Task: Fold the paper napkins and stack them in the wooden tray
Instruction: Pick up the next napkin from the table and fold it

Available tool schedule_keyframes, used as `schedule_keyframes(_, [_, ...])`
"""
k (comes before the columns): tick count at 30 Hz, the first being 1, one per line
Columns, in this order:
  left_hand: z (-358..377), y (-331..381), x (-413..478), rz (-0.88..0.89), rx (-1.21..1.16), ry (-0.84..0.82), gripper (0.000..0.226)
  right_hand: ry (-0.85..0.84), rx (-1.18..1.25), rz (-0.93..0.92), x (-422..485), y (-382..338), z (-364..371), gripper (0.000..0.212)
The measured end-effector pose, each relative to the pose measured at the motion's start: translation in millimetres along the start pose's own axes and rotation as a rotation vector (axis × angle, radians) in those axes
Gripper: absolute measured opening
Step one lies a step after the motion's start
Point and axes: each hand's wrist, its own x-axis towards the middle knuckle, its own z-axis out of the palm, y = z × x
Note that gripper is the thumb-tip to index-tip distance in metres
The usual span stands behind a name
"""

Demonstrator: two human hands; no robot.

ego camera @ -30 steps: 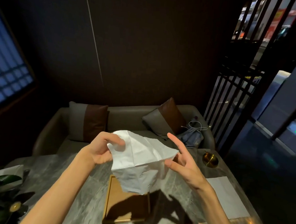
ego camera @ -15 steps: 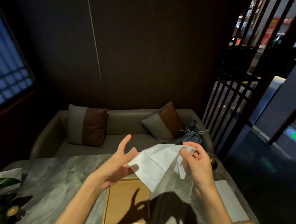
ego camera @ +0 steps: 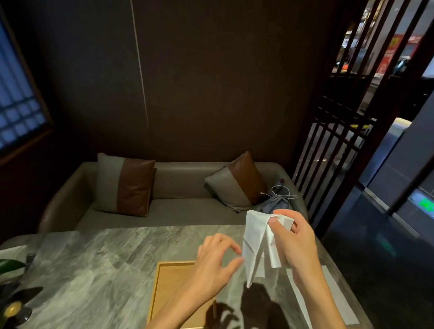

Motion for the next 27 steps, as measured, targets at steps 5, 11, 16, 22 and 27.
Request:
schedule_keyframes(5, [-19, 8, 5, -0.057, -0.168, 0.009, 0.021, 0.062, -0.036, -0.002, 1, -5, -10, 0.024])
schedule_keyframes(11, [-2, 24, 4, 0.131, 0.114, -0.004, 0.019, 0.039, -0.065, -0.042, -3, -20, -3, 0.018])
schedule_keyframes(16, [-61, 4, 21, 0.140, -0.109, 0.108, 0.004, -0.018, -0.087, -0.086, -7, -25, -29, 0.011])
schedule_keyframes(22, [-119, 4, 39, 0.195, -0.122, 0.160, 0.013, -0.189, -0.054, -0.125, -7, -34, -27, 0.013])
schedule_keyframes(27, [-137, 2, 43, 0.192, -0.115, 0.212, 0.028, -0.161, -0.017, -0.219, -3, -39, -14, 0.012])
